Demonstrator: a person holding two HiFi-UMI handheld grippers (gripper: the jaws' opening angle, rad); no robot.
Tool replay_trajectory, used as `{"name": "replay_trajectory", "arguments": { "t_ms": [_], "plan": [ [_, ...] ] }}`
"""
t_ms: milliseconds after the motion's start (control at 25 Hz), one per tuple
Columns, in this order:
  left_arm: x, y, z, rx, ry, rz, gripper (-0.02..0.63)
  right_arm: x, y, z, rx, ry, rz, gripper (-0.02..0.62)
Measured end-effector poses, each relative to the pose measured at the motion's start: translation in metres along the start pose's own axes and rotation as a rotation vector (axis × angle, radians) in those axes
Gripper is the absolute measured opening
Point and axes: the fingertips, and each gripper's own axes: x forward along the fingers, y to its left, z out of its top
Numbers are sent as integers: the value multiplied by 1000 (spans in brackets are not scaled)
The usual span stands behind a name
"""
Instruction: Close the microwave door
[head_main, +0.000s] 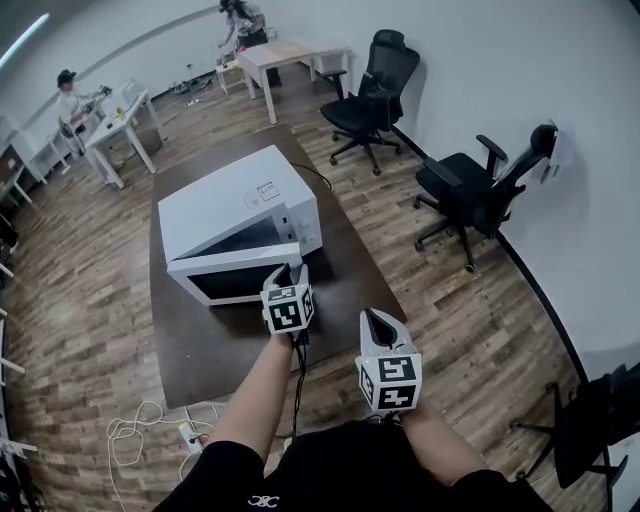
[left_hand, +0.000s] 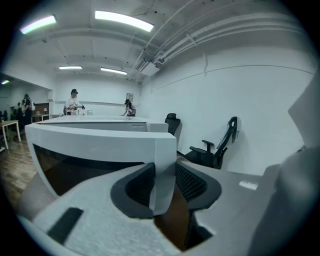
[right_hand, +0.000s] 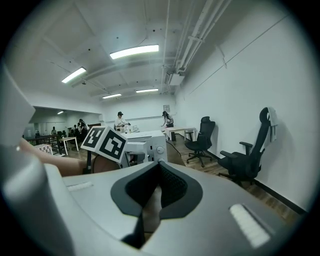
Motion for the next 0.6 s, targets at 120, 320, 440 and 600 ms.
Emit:
{"name": "replay_trajectory", "arguments": {
  "t_ms": [120,320,440,600],
  "plan": [
    [15,5,7,-5,-5,17,144,3,-10,-2,8,6,-2,9],
    [39,12,19,13,15,20,141,6,-21,-4,16,17,2,9],
    [54,18,26,23,28,21,138,8,-28,-6,27,21,-4,9],
    [71,30,35,24,40,40,117,10,-33,-9,36,31,-11,9]
  ]
}}
